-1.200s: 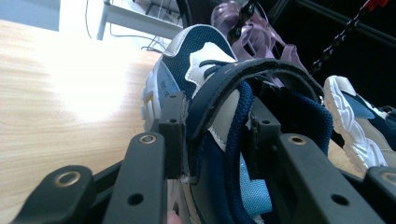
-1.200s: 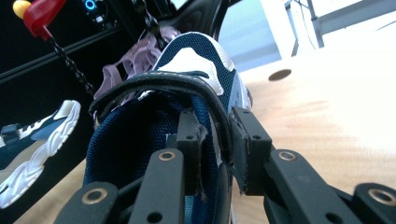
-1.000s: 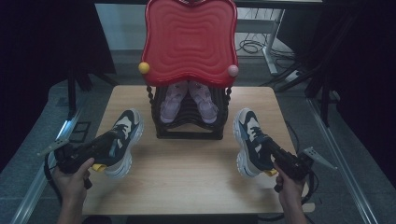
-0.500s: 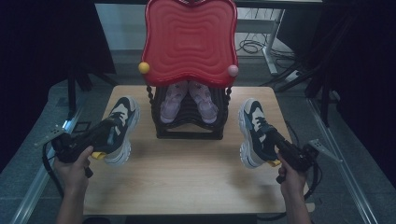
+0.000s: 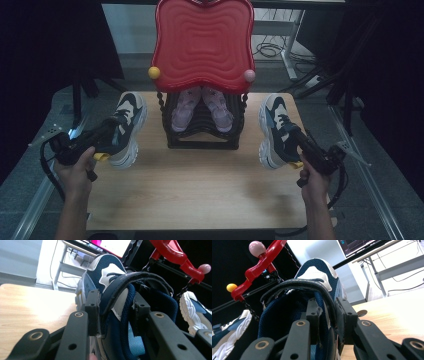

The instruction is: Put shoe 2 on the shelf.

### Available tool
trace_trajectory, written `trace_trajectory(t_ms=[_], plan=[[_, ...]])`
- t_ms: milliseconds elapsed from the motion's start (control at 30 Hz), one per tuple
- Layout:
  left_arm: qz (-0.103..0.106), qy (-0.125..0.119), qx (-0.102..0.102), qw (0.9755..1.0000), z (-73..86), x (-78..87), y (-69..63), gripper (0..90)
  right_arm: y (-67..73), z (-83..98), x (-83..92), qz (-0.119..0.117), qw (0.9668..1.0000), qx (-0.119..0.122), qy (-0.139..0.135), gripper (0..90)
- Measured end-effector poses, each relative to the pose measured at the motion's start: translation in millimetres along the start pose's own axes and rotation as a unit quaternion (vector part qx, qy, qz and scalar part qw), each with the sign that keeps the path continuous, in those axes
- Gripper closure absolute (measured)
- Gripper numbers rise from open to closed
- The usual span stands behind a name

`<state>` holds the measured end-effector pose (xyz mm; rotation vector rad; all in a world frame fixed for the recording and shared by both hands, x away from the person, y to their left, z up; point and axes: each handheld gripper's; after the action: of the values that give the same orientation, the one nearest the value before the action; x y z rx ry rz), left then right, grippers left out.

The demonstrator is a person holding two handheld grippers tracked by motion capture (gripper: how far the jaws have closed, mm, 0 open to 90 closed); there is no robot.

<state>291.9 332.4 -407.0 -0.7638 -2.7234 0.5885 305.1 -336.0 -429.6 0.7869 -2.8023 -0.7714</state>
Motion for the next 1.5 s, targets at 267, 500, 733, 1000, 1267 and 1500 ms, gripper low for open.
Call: trace_trajectory(t_ms=[267,500,733,1000,1267,1500], plan=[[-0.002,-0.003,0.000,1.0000,-4.1,-5.1,-0.1,65.3,1.0,-5.5,-2.7,0.002,1.0000,0.004,-0.001,73.8],[-0.001,-0.006,0.002,1.0000,-9.6,-7.0,0.9,65.2,3.0,-10.9,-6.2,0.002,1.0000,0.007,-0.003,73.6],[-0.001,-0.008,0.000,1.0000,-18.8,-11.8,0.4,65.2,7.3,-18.8,-13.2,0.002,0.9999,0.012,-0.004,73.5],[0.000,-0.010,-0.019,0.9998,-41.1,-20.8,-9.0,65.2,13.9,-37.5,-18.5,-0.002,0.9996,0.016,-0.022,73.5],[0.000,-0.021,-0.032,0.9993,-60.8,-28.1,-19.8,65.1,24.5,-56.5,-30.2,0.007,0.9992,0.034,-0.019,73.4],[0.001,-0.031,-0.043,0.9986,-78.4,-28.8,-27.1,65.2,32.6,-71.4,-36.7,0.008,0.9988,0.041,-0.026,73.4]])
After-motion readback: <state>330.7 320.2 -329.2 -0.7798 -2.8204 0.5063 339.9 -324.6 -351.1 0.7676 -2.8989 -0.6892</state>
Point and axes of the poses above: each handheld gripper's, and its own axes: x roughly backward along the jaws, z roughly out of its underside, y roughly to its left
